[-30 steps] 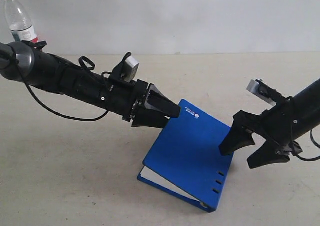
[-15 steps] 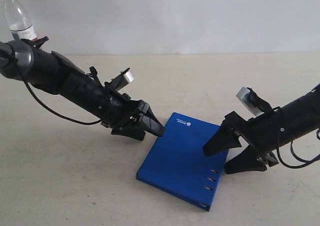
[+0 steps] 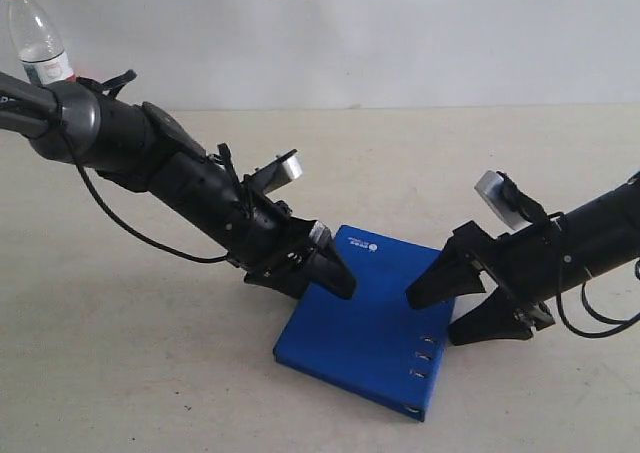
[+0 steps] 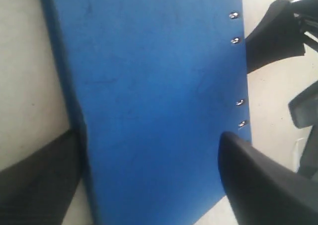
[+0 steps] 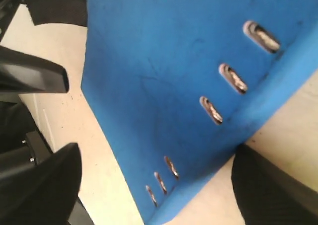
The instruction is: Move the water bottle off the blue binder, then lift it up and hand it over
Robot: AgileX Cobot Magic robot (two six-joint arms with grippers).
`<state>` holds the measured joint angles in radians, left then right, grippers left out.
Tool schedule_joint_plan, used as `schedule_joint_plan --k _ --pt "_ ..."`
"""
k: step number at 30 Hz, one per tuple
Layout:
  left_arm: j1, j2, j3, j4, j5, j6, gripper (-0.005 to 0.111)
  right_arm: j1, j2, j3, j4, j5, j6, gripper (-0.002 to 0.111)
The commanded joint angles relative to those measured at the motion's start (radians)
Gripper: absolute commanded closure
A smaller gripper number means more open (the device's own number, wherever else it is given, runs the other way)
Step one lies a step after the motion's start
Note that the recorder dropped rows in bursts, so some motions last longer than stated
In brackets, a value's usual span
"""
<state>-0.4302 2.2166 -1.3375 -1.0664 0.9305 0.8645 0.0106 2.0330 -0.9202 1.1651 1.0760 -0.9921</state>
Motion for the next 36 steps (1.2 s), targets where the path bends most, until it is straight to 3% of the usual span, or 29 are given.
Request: schedule_joint_plan --k 1,5,8,11,19,27,36 --pt "-0.049 0.024 -0.005 -0.024 0.103 0.049 0.036 0.002 0.001 0.001 0.105 0.080 -0.056 0.034" --pt "-0.018 0.023 -0.046 -0.126 0.291 0.144 0.036 0.002 0.001 0.001 0.106 0.077 -0.056 0.034" --pt "0.008 0.010 -0.059 -0.273 0.291 0.219 0.039 0.002 0.001 0.001 0.106 0.072 -0.056 0.034" --pt "0.015 0.002 -0.059 -0.320 0.291 0.244 0.048 0.002 0.001 0.001 0.104 0.070 -0.056 0.034" --pt "0.018 0.024 -0.059 -0.242 0.291 0.251 0.073 0.002 0.001 0.001 0.106 0.068 -0.073 0.034" --pt "0.041 0.024 -0.059 -0.047 0.273 0.100 0.073 0.002 0.001 0.001 0.115 0.064 -0.090 0.034" --pt "0.041 0.024 -0.059 -0.030 0.153 0.057 0.071 0.002 0.001 0.001 0.123 0.062 -0.090 0.034"
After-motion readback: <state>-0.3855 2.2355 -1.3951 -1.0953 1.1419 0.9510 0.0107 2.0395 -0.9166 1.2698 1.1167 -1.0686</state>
